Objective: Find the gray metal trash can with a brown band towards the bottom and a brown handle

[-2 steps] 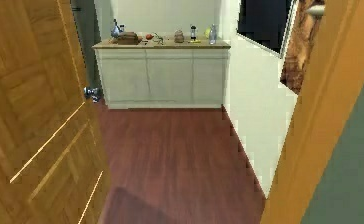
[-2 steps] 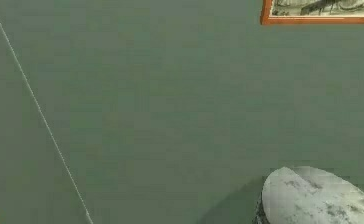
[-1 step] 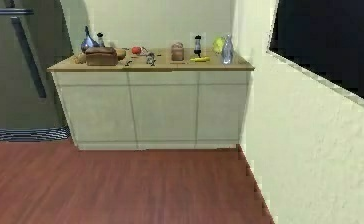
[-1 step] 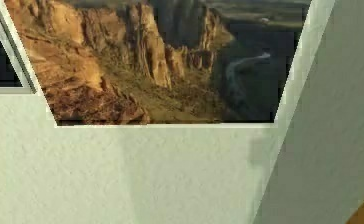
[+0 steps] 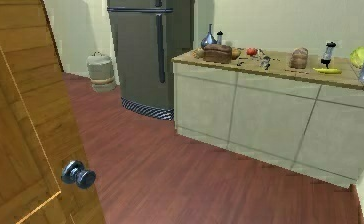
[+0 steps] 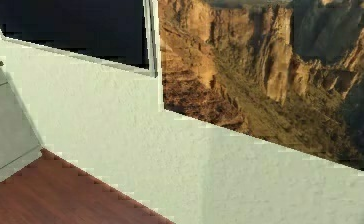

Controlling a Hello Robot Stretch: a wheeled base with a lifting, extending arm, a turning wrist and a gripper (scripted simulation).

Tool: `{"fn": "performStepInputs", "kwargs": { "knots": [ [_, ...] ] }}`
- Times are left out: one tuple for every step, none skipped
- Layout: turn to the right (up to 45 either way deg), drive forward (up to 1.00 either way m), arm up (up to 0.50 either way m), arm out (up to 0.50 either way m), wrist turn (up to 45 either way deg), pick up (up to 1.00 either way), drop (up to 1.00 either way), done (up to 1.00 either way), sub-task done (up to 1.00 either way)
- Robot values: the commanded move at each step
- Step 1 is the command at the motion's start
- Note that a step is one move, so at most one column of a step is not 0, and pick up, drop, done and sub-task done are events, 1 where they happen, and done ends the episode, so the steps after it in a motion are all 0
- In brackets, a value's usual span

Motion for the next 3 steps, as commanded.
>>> {"fn": "performStepInputs", "kwargs": {
  "knots": [
    [0.0,0.05,0.0,0.0,0.0,0.0,0.0,0.0,0.0],
    [-3.0,0.0,0.0,0.0,0.0,0.0,0.0,0.0,0.0],
    [39.0,0.0,0.0,0.0,0.0,0.0,0.0,0.0,0.0]
  ]
}}
